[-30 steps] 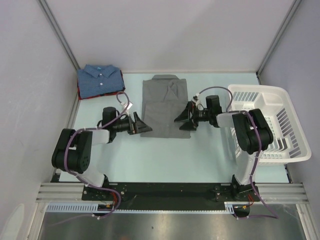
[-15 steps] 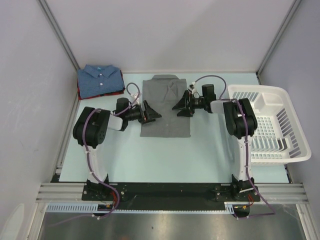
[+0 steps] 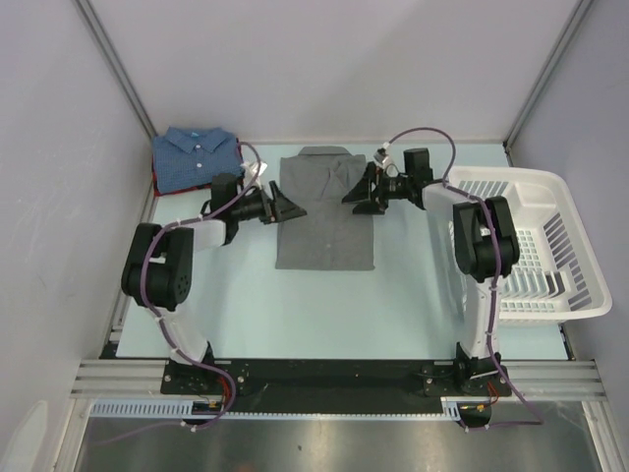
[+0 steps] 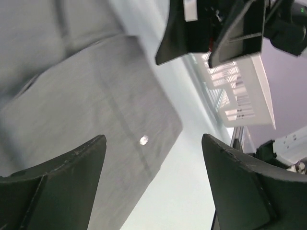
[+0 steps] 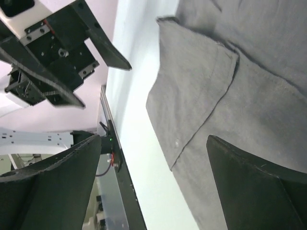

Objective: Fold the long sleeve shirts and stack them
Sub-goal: Fold the shirt

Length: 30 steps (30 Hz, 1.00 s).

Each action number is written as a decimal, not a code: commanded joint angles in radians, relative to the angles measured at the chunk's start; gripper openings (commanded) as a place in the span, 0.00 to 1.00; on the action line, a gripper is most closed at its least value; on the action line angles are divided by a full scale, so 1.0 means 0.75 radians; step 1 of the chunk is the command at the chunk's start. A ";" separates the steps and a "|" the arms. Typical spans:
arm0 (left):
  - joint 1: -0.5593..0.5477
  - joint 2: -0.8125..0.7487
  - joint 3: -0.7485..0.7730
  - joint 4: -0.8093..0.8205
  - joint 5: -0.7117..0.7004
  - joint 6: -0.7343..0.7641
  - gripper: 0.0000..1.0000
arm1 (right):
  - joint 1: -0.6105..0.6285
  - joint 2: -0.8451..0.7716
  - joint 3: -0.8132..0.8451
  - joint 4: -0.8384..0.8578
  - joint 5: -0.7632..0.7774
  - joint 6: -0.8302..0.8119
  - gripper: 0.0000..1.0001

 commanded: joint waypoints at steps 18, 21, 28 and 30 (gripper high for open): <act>0.049 0.457 0.398 -0.101 -0.163 0.032 0.86 | -0.120 -0.023 0.085 -0.407 0.395 -0.349 0.59; 0.067 0.291 0.355 -0.178 -0.111 0.207 0.88 | -0.118 -0.041 0.134 -0.470 0.379 -0.460 0.52; -0.085 -0.228 0.457 -1.023 -0.595 1.432 1.00 | -0.059 -0.031 0.238 -0.535 0.324 -0.642 0.45; -0.151 -0.476 0.282 -0.926 -0.755 1.780 0.99 | -0.035 0.003 0.264 -0.548 0.332 -0.674 0.44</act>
